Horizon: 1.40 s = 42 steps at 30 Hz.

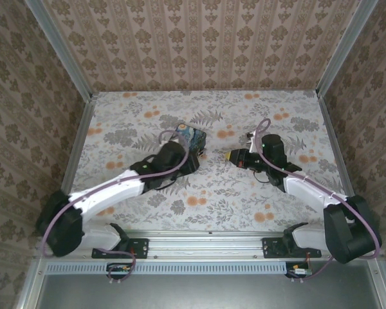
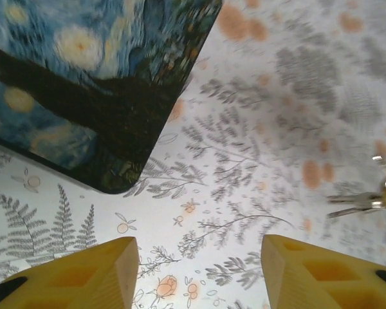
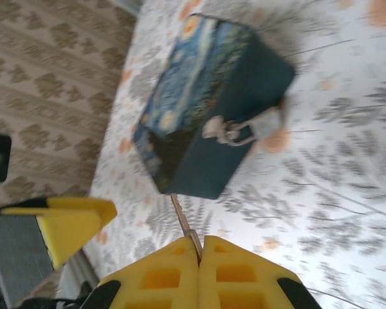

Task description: Unlock the padlock with the key

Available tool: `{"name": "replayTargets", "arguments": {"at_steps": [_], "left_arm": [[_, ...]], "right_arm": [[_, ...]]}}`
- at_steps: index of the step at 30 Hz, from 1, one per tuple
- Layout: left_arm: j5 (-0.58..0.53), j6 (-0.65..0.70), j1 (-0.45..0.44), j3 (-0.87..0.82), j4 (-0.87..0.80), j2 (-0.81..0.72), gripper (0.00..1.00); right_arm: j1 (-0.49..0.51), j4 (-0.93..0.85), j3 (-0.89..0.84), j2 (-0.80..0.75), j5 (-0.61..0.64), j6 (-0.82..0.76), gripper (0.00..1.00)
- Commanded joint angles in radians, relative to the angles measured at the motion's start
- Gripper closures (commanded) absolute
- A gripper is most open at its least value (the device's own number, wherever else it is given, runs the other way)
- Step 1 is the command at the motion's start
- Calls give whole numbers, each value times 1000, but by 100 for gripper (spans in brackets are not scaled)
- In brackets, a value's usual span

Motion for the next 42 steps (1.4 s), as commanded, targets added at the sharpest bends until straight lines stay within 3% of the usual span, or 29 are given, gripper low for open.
{"name": "replayTargets", "arguments": {"at_steps": [1, 11, 18, 29, 36, 42], "left_arm": [[-211, -168, -84, 133, -132, 157, 43], [-439, -452, -166, 439, -114, 579, 37], [-660, -606, -193, 607, -148, 759, 33], [-784, -911, -158, 831, -524, 926, 31], [-831, -958, -139, 821, -514, 960, 34], [-900, -879, -116, 797, -423, 962, 41]], "right_arm": [[-62, -162, 58, -25, 74, -76, 100], [-204, -244, 47, -74, 172, -90, 100], [-279, -198, 27, -90, 116, -78, 100], [-297, -183, 56, -84, 39, -90, 100], [-297, -161, 57, -76, 3, -81, 100], [-297, -129, 47, -61, -25, -65, 100]]}}
